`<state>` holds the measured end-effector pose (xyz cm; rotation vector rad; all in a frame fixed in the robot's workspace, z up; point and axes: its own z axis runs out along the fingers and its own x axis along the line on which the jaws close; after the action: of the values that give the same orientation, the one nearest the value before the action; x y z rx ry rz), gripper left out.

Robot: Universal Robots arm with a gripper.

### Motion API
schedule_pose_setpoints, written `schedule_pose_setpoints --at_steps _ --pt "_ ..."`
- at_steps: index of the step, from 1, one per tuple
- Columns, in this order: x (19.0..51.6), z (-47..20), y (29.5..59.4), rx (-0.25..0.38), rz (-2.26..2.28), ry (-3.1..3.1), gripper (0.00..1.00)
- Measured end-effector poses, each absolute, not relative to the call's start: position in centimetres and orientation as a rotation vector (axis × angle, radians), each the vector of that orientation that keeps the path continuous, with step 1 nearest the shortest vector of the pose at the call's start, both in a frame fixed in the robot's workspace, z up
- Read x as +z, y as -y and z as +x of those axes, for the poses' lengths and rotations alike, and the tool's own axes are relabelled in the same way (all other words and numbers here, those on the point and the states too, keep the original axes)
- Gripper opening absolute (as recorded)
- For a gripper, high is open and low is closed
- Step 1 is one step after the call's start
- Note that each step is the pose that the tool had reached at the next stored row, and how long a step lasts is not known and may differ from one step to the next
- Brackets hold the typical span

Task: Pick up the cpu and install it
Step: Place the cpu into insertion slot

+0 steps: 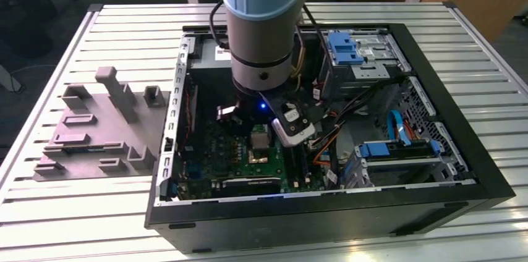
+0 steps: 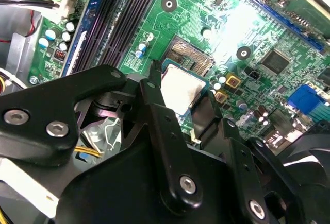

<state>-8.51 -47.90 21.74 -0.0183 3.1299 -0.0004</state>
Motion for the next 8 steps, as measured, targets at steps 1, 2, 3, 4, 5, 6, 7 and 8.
schedule_pose_setpoints --at_steps 1,2,3,4,5,6,7,8 --pt "21.65 -8.51 47.91 0.0 -0.018 -3.13 0.47" --pt "21.57 -8.52 47.92 0.0 -0.017 -3.13 0.47" --pt "21.5 -8.51 47.96 -0.001 -0.016 -3.13 0.47" --pt "21.44 -8.51 48.03 -0.001 -0.017 -3.131 0.47" --pt "21.35 -8.52 48.08 0.0 -0.016 -3.131 0.47" --pt "21.23 -8.54 48.12 0.0 -0.018 -3.132 0.47" --pt "21.11 -8.56 48.15 0.0 -0.02 -3.133 0.47" --pt "20.97 -8.57 48.16 0.0 -0.023 -3.135 0.47"
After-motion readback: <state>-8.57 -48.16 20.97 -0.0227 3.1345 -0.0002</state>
